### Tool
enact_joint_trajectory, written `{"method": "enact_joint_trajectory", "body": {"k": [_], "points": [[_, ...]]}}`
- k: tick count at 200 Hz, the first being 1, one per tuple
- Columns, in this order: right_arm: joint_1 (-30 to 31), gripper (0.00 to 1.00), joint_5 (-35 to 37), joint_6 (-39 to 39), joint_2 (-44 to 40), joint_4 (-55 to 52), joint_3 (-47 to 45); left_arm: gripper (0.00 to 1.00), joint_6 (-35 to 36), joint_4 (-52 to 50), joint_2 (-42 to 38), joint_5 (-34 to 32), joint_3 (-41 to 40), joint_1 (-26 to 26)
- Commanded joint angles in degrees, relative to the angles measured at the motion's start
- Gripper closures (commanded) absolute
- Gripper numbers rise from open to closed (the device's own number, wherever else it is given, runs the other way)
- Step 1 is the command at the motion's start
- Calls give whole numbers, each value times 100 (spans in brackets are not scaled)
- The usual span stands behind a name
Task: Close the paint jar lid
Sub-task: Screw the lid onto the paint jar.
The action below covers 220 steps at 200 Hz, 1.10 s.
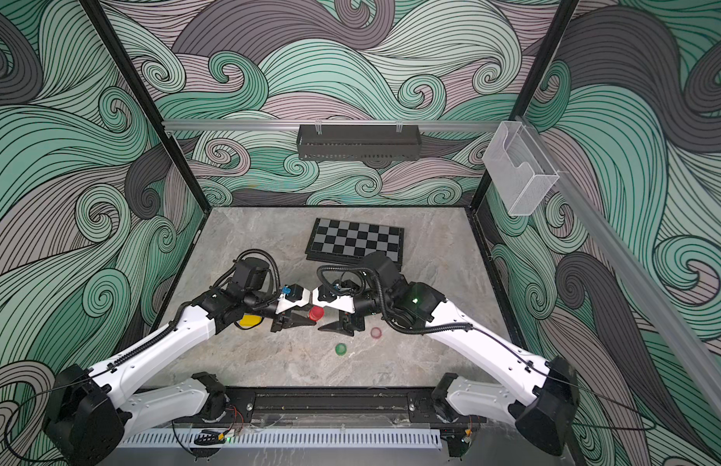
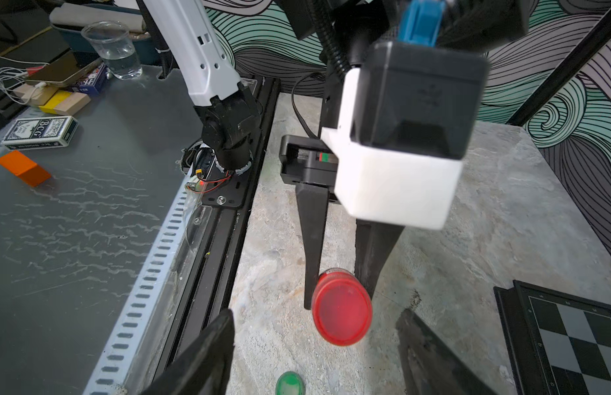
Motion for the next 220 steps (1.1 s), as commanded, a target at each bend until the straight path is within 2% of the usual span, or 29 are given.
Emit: {"method": "enact_joint_trajectory", "body": {"k": [1, 104, 142, 220], "points": [[19, 29, -13, -615, 281, -37, 202, 74, 179, -49, 1, 16, 223, -8], [98, 43, 231, -671, 744, 7, 459, 74, 85, 86, -70, -67, 173, -8], [101, 51, 276, -640, 791, 14, 450, 74, 76, 105, -63, -68, 163, -8], [107, 60, 305, -620, 849, -14, 406, 74, 32, 129, -97, -48, 163, -8]]}}
